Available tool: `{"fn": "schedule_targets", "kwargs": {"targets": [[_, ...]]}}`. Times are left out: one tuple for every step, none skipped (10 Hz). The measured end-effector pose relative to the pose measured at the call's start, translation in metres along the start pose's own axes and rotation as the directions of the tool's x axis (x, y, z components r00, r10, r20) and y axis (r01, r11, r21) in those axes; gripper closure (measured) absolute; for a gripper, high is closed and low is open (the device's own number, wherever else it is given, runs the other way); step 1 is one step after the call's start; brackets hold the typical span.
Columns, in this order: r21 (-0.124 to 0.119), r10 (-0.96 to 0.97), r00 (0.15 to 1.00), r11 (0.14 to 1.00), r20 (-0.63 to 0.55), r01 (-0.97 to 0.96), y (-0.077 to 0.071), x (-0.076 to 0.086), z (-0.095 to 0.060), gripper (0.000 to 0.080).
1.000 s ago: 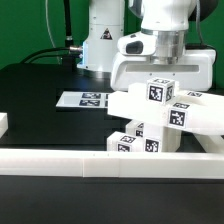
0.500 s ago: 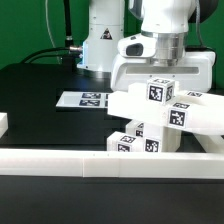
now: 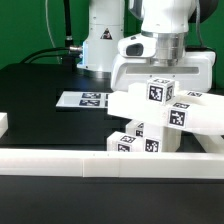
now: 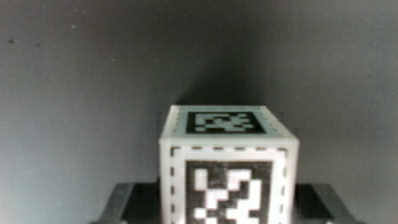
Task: Assemble chair
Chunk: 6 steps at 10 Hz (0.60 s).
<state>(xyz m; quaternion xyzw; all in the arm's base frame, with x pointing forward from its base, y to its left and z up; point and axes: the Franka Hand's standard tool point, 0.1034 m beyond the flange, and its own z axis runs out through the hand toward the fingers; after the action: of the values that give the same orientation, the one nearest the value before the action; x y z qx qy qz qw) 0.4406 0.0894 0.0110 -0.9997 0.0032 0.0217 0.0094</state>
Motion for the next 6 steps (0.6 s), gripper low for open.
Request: {"fn": "schedule_targets", "kwargs": {"targets": [[0.000, 0.001, 1.000, 1.000, 0.000, -0.001, 0.001, 0.000, 0.000, 0.0515], [0.001, -0.007, 1.000, 1.000, -0.003, 0.007, 0.002, 0.002, -0.002, 0.0515], [0.002, -0.016, 1.000, 1.000, -0.008, 0.016, 0.006, 0.004, -0.006, 0.0515], [0.004, -0.024, 1.000, 1.000, -0.010, 0.024, 0.009, 0.006, -0.010, 0.0515], [0.006, -0.037, 0.999, 0.999, -0.011, 0.037, 0.014, 0.009, -0.018, 0.0515], [0.009, -0.044, 0.999, 0.999, -0.010, 0.044, 0.019, 0.011, -0.027, 0.0515]]}}
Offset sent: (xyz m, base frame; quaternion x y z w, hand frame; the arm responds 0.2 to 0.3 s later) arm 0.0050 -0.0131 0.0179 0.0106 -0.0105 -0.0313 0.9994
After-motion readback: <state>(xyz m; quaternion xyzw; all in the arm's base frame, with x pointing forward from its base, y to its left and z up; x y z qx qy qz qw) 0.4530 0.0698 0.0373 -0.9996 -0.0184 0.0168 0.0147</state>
